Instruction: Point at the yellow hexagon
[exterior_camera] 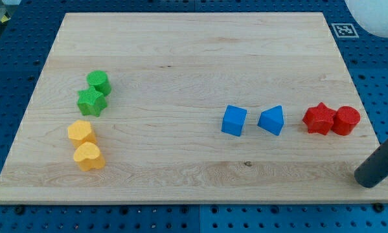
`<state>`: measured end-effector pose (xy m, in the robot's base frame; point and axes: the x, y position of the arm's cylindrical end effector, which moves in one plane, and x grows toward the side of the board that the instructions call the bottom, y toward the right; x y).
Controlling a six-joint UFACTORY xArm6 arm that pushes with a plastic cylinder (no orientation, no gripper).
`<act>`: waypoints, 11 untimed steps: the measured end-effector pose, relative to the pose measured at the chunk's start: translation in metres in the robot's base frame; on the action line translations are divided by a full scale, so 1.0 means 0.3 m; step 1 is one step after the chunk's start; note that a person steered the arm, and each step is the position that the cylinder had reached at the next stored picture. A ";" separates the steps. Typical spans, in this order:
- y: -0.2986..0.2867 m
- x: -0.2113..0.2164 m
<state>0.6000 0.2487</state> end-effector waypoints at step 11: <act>-1.647 -0.286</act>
